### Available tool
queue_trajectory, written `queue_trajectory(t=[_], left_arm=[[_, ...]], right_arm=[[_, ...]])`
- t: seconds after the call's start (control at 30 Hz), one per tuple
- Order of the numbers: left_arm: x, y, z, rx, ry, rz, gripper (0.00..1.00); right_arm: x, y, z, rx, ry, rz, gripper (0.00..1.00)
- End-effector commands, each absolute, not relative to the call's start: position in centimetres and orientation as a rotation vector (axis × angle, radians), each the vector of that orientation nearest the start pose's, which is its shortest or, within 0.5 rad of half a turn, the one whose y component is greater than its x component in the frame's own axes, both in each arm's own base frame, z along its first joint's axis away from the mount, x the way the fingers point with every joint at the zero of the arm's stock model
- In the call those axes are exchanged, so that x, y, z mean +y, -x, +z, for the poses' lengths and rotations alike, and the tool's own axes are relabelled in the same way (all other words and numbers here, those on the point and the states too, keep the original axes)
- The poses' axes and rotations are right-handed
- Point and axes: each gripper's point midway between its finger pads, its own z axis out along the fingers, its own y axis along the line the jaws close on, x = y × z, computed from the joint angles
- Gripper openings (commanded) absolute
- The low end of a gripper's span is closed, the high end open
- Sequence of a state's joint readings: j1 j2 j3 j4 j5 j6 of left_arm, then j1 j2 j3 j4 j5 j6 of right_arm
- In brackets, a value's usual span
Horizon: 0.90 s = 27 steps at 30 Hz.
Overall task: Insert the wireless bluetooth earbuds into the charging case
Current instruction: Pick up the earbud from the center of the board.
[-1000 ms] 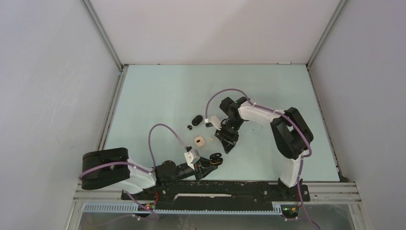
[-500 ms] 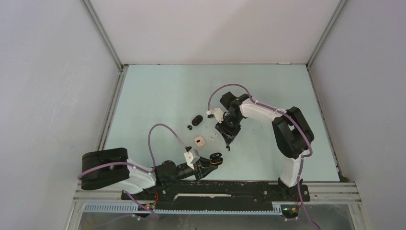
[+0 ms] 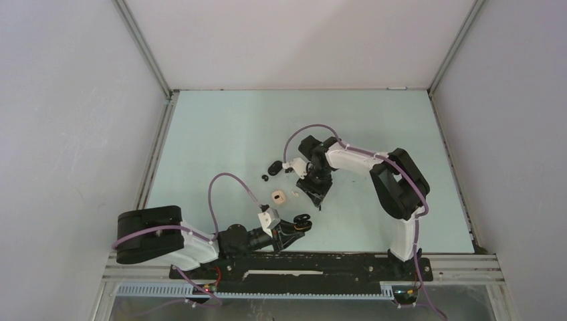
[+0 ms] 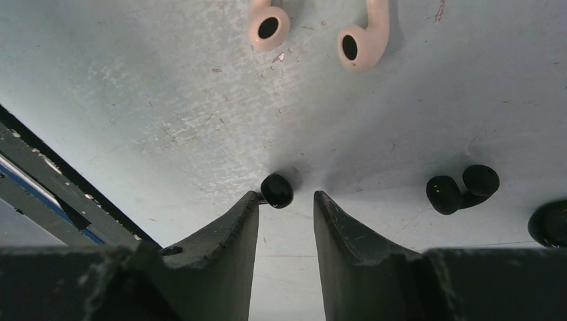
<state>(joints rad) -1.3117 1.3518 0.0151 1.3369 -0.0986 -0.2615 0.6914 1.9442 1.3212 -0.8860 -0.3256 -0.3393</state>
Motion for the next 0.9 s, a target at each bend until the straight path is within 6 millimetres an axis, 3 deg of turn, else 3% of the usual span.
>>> queue_trajectory(t=[0.0, 0.87], left_arm=[[-32.3, -8.9, 12.7, 1.440, -0.745, -1.180, 0.00], [-32.5, -9.0, 12.5, 1.449, -0.743, -1.181, 0.00]], right_arm=[[24.9, -23.3, 1.8, 2.652, 1.552, 0.464, 0.39], [24.0, -21.7, -0.7, 2.561, 1.783, 0.153, 0.28]])
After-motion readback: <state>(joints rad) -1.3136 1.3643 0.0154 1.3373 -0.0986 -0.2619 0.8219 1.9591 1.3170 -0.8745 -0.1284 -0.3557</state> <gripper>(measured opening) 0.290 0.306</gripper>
